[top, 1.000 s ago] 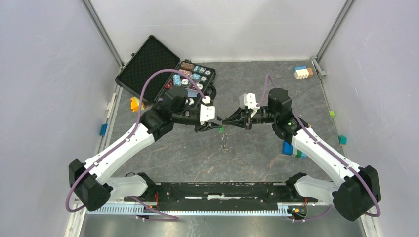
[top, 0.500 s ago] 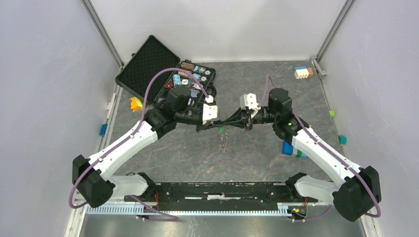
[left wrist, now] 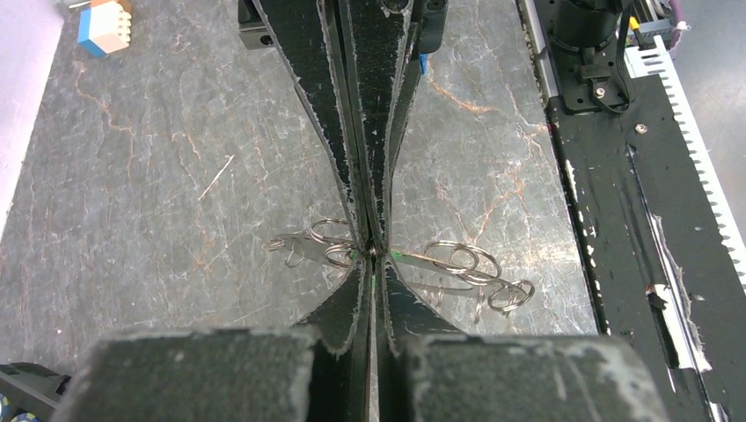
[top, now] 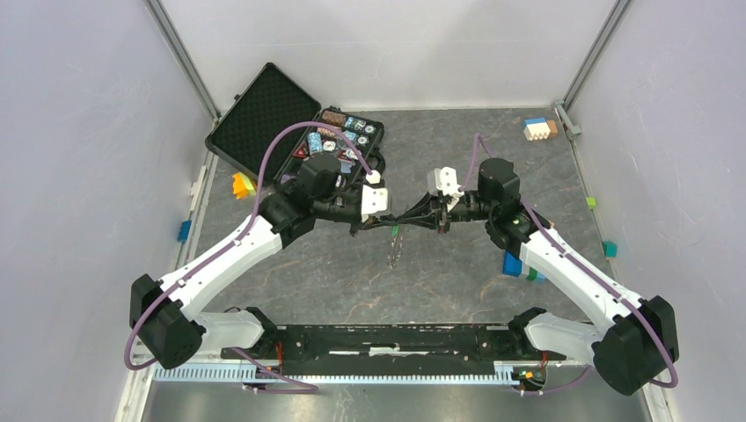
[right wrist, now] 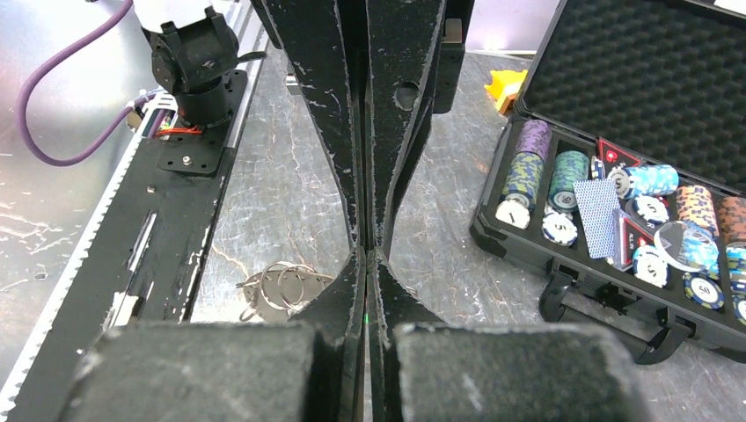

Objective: Put the keys on the keyring

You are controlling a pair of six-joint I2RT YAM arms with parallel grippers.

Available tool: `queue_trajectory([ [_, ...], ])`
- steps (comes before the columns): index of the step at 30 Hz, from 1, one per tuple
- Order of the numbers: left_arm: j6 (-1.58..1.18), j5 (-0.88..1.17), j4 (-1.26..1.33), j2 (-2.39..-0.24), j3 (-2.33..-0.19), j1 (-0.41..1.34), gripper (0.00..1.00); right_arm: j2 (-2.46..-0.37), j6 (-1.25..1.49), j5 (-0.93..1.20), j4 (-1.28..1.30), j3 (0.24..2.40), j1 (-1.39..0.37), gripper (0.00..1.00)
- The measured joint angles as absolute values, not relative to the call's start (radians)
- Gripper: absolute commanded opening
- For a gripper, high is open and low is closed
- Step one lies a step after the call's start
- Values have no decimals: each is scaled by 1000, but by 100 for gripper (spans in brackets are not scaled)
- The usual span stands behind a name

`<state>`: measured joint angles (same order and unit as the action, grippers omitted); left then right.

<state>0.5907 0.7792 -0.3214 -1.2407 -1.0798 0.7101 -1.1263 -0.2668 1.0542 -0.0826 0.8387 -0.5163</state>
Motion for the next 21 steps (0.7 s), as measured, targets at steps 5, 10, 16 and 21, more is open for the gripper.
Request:
queue_trajectory([
  [5,591,756,-335,-1241,-1082,710,2,-1126,-295,1039,-67,838,-517,10],
  [10,601,716,-418,-1247,-1119,711,2,-1119,-329,1015,-36,837,-516,13],
  [16,635,677,-545,-1289,-1218,714,2,-1119,-348,992,-25,836,-516,16],
  [21,654,632,-625,-1322,-1282,733,2,-1119,-351,992,-22,836,-517,23],
])
